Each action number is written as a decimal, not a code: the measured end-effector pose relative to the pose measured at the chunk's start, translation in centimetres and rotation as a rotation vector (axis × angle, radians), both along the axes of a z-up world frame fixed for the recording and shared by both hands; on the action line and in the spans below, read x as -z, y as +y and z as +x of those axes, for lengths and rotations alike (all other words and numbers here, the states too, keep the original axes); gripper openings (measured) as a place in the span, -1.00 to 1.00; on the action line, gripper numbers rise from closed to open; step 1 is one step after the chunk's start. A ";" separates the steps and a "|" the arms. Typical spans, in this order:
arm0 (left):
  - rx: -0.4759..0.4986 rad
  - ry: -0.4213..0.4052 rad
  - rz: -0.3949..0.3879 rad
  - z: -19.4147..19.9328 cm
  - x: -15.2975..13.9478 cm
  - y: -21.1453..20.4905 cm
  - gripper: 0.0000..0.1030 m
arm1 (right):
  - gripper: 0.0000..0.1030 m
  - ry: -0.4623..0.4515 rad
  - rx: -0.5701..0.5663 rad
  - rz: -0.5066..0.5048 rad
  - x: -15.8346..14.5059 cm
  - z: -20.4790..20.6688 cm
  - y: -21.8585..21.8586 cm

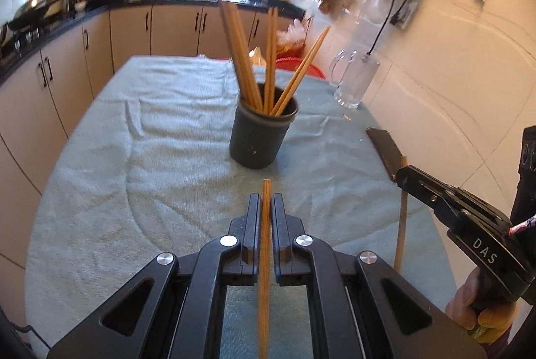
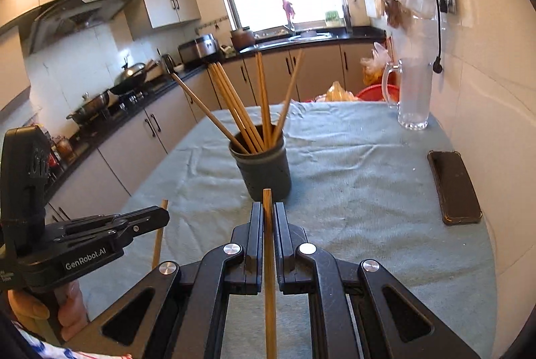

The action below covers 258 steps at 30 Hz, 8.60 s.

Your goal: Organize utensils

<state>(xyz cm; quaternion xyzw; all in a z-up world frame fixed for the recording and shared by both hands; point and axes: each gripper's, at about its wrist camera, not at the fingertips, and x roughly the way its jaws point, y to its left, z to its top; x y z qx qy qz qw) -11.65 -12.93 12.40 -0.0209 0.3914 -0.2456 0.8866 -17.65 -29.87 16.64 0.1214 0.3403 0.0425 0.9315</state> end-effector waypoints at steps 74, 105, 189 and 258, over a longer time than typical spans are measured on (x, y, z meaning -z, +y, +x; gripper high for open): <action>-0.003 0.145 -0.020 1.4 3.8 1.8 -0.90 | -0.85 0.438 -0.121 -0.203 12.8 8.1 3.8; 0.022 -0.115 -0.097 -5.4 -5.6 1.7 -0.90 | -0.89 -0.216 -0.065 -0.060 -6.4 -3.4 2.9; -0.118 -0.314 -0.062 6.3 -12.7 0.3 0.16 | -0.10 -0.102 0.073 -0.011 -6.0 13.9 -2.3; -0.377 -0.495 0.133 -8.7 -6.7 5.2 1.00 | 0.50 -0.056 0.341 -0.166 0.4 -3.7 0.5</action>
